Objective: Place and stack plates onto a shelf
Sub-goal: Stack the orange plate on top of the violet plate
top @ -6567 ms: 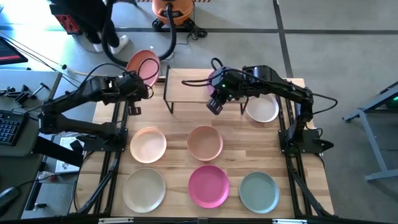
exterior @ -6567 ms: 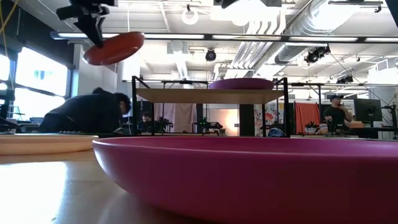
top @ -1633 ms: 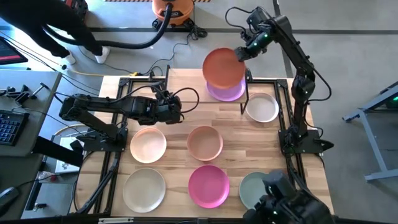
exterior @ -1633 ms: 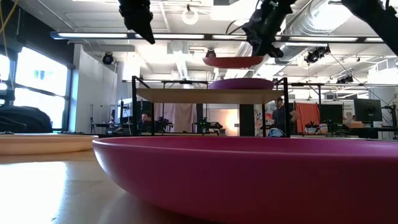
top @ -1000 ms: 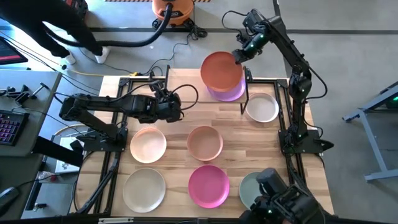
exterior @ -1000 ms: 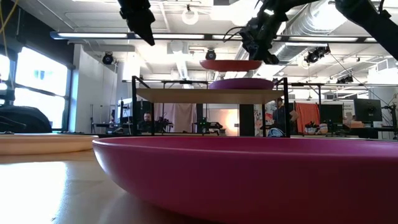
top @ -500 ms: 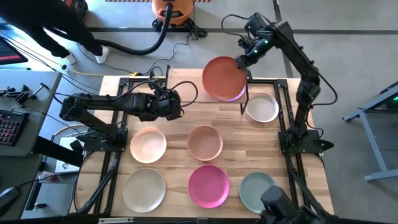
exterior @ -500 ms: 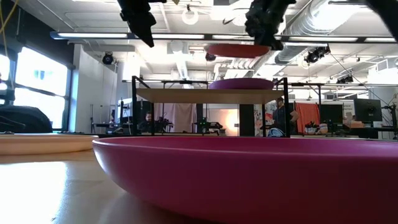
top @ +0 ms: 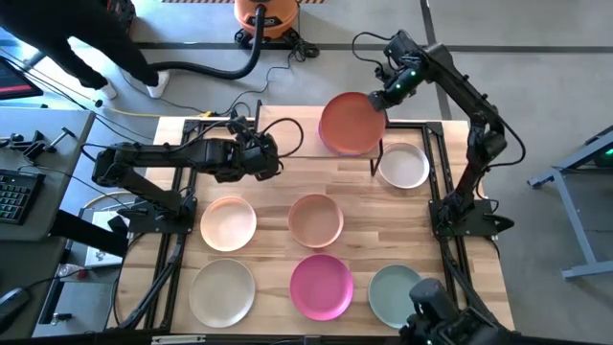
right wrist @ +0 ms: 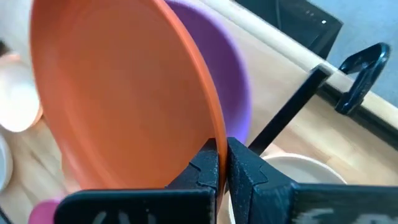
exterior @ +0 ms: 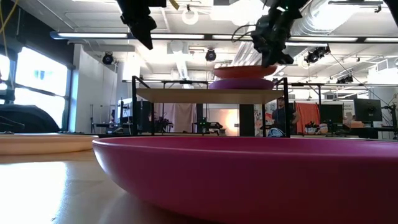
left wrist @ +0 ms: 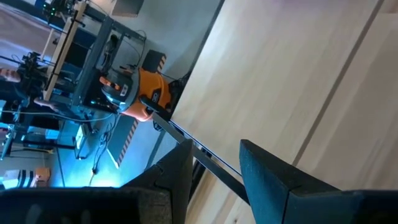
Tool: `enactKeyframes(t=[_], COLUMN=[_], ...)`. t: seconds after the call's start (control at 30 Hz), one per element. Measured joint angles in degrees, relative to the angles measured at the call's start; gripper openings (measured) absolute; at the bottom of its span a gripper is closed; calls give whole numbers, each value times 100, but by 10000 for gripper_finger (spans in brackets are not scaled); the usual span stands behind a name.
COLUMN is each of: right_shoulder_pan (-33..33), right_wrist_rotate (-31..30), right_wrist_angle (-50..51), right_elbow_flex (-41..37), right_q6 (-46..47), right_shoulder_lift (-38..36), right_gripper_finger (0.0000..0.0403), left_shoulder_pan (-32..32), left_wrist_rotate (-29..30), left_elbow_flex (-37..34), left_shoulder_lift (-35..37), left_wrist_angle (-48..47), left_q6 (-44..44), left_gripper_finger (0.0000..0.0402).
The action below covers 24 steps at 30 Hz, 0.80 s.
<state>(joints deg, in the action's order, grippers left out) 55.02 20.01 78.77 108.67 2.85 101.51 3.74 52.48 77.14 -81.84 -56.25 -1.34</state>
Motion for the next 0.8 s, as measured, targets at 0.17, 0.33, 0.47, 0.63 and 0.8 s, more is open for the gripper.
enactKeyframes(t=[0.17,0.33,0.47,0.63,0.8], right_shoulder_pan=[157,126,43,-58,-177], right_wrist_rotate=[7,4,-9,-35,-347], right_wrist_angle=[-174,-268,-407,-416,-436], right_elbow_flex=[-221,-317,-320,-320,-320], right_q6=[164,225,275,273,271], right_shoulder_lift=[0,0,0,0,0], right_gripper_finger=[0,0,0,0,0], left_shoulder_pan=[1,1,1,1,1], left_wrist_rotate=[-6,-10,-10,-10,-9], left_elbow_flex=[0,0,-1,0,0], left_shoulder_lift=[0,0,0,0,0], left_wrist_angle=[0,0,1,2,3], left_q6=[-1,-11,-10,-11,-9], left_gripper_finger=[122,122,122,122,122])
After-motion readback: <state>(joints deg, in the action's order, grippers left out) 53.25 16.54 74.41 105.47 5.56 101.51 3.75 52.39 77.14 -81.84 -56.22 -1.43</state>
